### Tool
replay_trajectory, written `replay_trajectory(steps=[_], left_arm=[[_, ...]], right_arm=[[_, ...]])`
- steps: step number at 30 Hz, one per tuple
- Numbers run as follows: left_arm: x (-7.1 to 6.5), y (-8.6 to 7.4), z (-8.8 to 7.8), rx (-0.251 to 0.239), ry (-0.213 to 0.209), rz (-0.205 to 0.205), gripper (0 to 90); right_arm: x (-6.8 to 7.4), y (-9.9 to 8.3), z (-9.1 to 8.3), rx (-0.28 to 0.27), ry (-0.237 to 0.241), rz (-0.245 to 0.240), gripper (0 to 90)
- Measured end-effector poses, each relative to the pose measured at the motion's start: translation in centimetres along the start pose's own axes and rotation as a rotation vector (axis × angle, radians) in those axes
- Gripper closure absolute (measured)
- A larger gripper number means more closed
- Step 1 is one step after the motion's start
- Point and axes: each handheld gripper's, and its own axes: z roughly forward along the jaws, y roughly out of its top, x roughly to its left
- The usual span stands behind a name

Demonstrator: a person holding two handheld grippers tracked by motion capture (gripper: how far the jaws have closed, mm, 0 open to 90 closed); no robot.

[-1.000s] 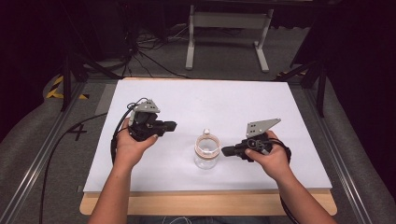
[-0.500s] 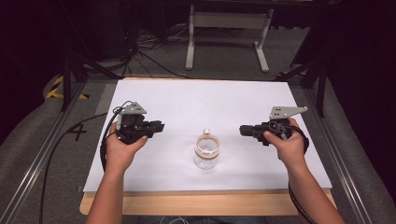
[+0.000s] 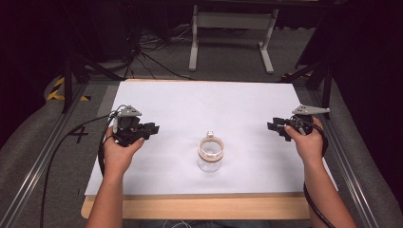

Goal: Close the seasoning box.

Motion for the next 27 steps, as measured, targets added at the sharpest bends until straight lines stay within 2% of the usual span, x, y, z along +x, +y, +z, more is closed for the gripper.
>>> replay_trajectory(steps=[5,13,18,27], left_arm=[[0.4,-0.3,0.5,0.013,0.011,-0.008,72.4],[1.0,-0.9,1.5,0.027,0.007,-0.027,71.2],[1.2,-1.1,1.9,0.045,0.0,-0.034,70.7],[1.1,-1.1,2.1,0.047,-0.002,-0.028,70.4]], right_arm=[[-1.6,-1.5,1.0,0.05,-0.033,0.032,52.3],[-2.6,-3.2,2.5,0.125,-0.058,0.042,49.2],[-2.7,-3.8,3.3,0.178,-0.065,0.015,46.9],[-2.2,-3.7,3.7,0.2,-0.065,-0.019,46.1]])
